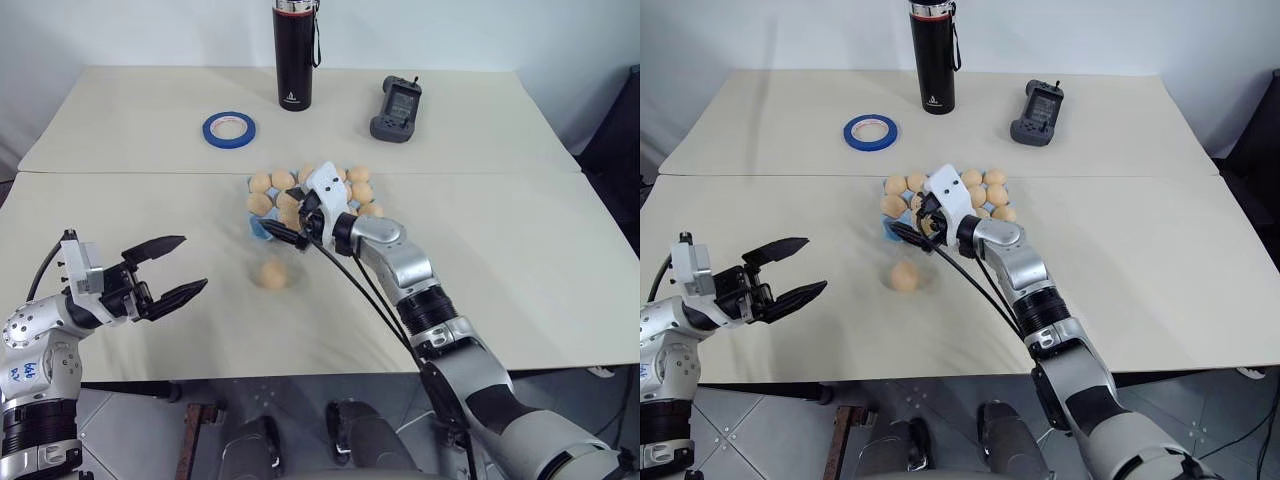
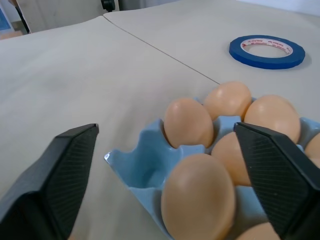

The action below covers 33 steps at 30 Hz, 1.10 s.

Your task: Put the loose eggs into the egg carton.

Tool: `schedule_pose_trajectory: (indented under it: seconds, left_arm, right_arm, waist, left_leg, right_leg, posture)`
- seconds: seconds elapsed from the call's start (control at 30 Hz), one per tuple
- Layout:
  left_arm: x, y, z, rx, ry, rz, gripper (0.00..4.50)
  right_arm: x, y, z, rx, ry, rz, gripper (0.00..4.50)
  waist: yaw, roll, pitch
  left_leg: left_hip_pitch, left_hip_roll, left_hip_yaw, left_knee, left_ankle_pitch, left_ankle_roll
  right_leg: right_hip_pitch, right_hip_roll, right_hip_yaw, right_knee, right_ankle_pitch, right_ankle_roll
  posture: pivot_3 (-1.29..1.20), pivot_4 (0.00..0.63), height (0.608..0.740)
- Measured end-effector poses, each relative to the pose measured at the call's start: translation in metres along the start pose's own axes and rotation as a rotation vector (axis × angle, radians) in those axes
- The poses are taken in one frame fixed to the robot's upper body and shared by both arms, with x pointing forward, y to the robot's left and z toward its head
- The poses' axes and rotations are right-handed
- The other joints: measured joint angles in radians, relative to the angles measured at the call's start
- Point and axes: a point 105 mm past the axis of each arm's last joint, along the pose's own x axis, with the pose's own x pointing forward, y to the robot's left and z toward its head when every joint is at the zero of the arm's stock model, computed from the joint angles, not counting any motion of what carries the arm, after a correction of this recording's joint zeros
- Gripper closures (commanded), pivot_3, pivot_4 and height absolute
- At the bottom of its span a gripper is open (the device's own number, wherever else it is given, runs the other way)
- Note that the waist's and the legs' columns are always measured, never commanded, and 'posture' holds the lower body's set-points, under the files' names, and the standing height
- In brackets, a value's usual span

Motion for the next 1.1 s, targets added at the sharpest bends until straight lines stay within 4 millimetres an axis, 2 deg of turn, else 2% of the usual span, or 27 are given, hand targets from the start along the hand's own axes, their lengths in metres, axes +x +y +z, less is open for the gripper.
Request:
schedule_pose_trajectory:
  seconds: [0.13,0.27,0.43,0.6,0.73,0.93,1.1]
  left_arm:
    - [0.000,0.001,0.000,0.002,0.000,0.014,0.00]
    - [0.002,0.001,0.003,0.019,-0.003,0.034,0.00]
    - [-0.006,-0.006,0.005,0.030,0.003,0.102,0.00]
    - [-0.029,-0.010,0.002,0.030,0.018,0.255,0.00]
    - [-0.031,-0.011,0.003,0.048,-0.006,0.362,0.00]
    - [-0.034,-0.023,-0.008,0.053,0.031,0.509,0.00]
    - [-0.004,-0.038,-0.012,0.064,0.021,0.554,0.00]
  right_arm:
    - [-0.009,-0.005,0.007,-0.040,-0.008,0.011,0.02]
    - [-0.031,-0.004,0.015,-0.079,-0.040,0.057,0.02]
    - [-0.085,0.005,0.002,-0.080,-0.039,0.211,0.02]
    - [-0.153,-0.001,-0.024,-0.040,0.069,0.300,0.02]
    - [-0.168,-0.005,-0.020,-0.040,0.059,0.325,0.02]
    - [-0.185,-0.012,-0.034,-0.007,0.113,0.287,0.02]
    - [-0.185,-0.015,-0.035,-0.016,0.120,0.256,0.02]
  waist:
    - [0.001,0.000,0.000]
    - [0.005,0.000,0.000]
    - [0.007,0.000,0.000]
    - [0.008,0.000,0.000]
    - [0.006,0.000,0.000]
    - [0.012,0.000,0.000]
    - [0.022,0.000,0.000]
  left_leg:
    - [0.000,0.000,0.000,0.000,0.000,0.000]
    - [0.000,0.000,0.000,-0.001,0.000,0.000]
    - [0.000,0.000,0.000,-0.003,-0.001,0.001]
    - [0.003,0.000,0.000,-0.003,-0.004,0.006]
    - [0.006,0.000,-0.001,-0.003,-0.004,0.007]
    - [0.005,0.000,-0.001,-0.001,-0.004,0.008]
    - [0.005,-0.001,-0.001,0.000,-0.005,0.008]
  right_leg:
    - [0.000,0.000,0.000,0.000,0.000,0.000]
    - [0.000,0.000,0.000,-0.002,0.000,0.000]
    - [0.002,0.000,0.000,-0.006,0.000,0.000]
    - [0.004,0.000,0.000,-0.007,0.000,0.001]
    - [0.007,0.000,0.000,-0.005,0.001,0.000]
    - [0.007,0.000,0.000,-0.007,0.001,0.000]
    - [0.008,0.000,0.000,-0.007,0.001,0.000]
  posture:
    - [0.00,0.150,0.740]
    - [0.00,0.150,0.740]
    - [0.00,0.150,0.740]
    - [0.00,0.150,0.740]
    - [0.00,0.150,0.740]
    - [0.00,0.150,0.740]
    - [0.00,0.150,0.740]
